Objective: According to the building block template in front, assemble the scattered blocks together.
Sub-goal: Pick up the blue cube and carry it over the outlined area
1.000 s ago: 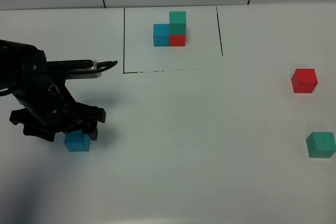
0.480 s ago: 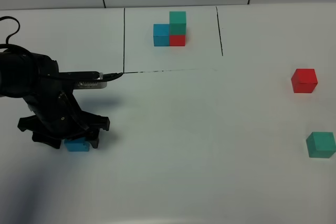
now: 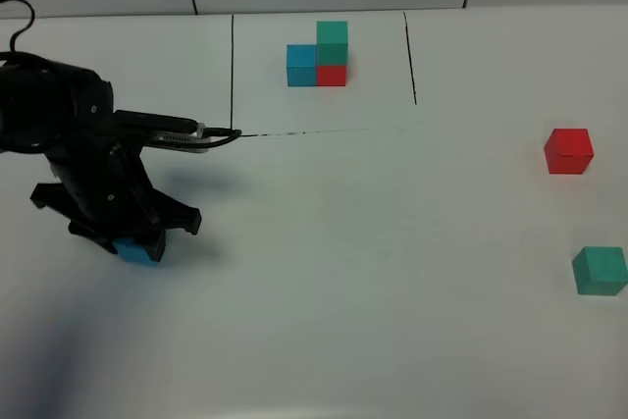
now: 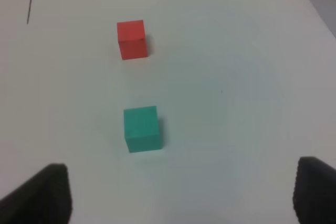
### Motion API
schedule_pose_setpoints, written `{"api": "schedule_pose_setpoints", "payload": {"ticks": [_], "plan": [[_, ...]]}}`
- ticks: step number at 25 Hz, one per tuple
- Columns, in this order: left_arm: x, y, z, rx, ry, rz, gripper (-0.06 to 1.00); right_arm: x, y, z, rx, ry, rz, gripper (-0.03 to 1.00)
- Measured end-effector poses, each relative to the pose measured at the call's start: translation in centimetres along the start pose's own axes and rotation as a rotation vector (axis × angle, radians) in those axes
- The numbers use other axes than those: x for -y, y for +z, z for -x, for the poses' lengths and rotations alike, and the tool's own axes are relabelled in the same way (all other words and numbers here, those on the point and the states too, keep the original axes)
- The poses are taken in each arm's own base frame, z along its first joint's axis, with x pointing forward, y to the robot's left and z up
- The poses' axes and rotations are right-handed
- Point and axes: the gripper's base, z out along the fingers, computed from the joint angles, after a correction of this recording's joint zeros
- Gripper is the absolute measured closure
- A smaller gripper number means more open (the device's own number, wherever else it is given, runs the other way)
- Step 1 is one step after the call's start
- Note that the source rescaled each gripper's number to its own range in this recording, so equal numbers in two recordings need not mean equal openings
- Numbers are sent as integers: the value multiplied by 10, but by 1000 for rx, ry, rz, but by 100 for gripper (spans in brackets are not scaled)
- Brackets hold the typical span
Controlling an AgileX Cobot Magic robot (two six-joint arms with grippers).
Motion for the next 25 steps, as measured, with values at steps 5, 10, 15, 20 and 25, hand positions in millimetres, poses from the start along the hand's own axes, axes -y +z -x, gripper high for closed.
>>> {"api": "schedule_pose_setpoints", "payload": {"ticks": [5, 10, 15, 20, 25], "plan": [[25, -27, 15, 16, 452, 21, 92, 0, 0, 0, 0, 1, 0, 24], [59, -61, 35, 134, 734, 49, 92, 0, 0, 0, 0, 7, 0, 24], [92, -73, 52, 94, 928, 61, 92, 0, 0, 0, 0, 8, 0, 24], [114, -54, 75, 0, 1027, 108, 92, 0, 0, 0, 0, 8, 0, 24], [134, -32, 90, -34, 1142, 110, 92, 0, 0, 0, 0, 8, 0, 24]]}}
